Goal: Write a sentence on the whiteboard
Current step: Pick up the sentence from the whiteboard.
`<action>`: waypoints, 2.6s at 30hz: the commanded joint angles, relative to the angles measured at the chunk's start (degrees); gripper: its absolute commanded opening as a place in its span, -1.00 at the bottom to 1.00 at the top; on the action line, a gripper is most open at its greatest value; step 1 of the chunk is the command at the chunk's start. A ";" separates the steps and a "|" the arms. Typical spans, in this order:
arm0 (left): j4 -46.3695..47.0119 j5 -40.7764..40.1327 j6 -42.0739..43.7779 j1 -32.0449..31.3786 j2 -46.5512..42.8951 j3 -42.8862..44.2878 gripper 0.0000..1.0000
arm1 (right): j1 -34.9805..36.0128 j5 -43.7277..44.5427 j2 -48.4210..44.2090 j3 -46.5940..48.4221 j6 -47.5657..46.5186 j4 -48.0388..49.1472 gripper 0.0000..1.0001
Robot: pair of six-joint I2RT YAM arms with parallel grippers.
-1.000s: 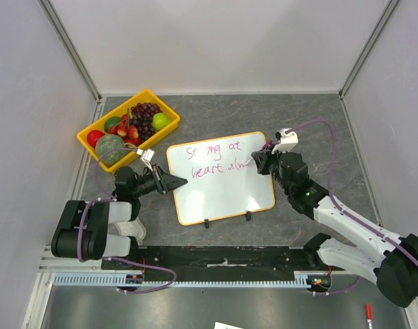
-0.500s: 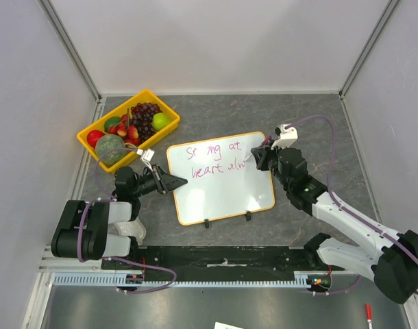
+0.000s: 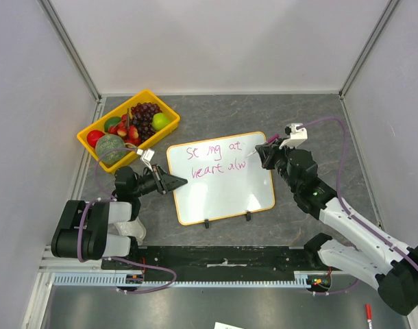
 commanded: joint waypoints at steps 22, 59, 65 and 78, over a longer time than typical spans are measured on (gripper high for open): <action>-0.55 -2.13 4.62 -0.23 0.95 0.64 -0.96 | -2.93 -1.57 2.53 -1.27 -0.14 -0.50 -1.00; -0.46 -2.13 4.71 -0.32 0.95 0.64 -0.96 | -3.28 -1.83 1.48 -3.56 -0.84 -0.94 -1.00; -0.46 -2.05 4.62 -0.23 0.95 0.64 -0.96 | -3.37 -0.86 2.45 -1.62 -0.84 -0.50 -1.00; -0.46 -2.05 4.62 -0.23 0.95 0.64 -0.96 | -3.81 -1.12 3.77 0.14 -0.84 0.21 -1.00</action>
